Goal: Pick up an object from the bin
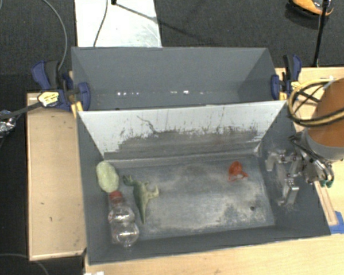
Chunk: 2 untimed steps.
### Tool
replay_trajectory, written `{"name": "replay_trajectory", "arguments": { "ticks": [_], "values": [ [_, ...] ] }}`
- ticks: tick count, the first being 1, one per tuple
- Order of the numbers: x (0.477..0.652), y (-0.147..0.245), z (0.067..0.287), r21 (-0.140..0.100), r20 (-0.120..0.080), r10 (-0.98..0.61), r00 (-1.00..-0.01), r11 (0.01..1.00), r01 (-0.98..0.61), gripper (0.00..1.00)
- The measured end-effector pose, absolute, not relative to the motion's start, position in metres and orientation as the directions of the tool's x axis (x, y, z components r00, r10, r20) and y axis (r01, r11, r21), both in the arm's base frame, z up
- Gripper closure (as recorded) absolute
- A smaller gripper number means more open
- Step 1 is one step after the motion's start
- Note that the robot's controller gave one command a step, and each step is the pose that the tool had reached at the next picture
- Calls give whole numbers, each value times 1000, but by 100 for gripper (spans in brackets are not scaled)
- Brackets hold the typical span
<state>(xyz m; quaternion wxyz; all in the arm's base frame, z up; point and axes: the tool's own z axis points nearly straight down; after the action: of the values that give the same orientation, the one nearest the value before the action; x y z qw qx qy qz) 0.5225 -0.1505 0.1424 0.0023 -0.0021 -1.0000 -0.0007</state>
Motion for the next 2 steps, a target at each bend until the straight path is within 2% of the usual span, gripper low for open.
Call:
{"name": "replay_trajectory", "arguments": {
  "ticks": [1, 2],
  "values": [
    [524, -150, 147, -1, -3, 0, -1000, 1000, 0, 0],
    [530, -136, 103, -2, -8, 17, -1000, 1000, 17, 0]
  ]
}}
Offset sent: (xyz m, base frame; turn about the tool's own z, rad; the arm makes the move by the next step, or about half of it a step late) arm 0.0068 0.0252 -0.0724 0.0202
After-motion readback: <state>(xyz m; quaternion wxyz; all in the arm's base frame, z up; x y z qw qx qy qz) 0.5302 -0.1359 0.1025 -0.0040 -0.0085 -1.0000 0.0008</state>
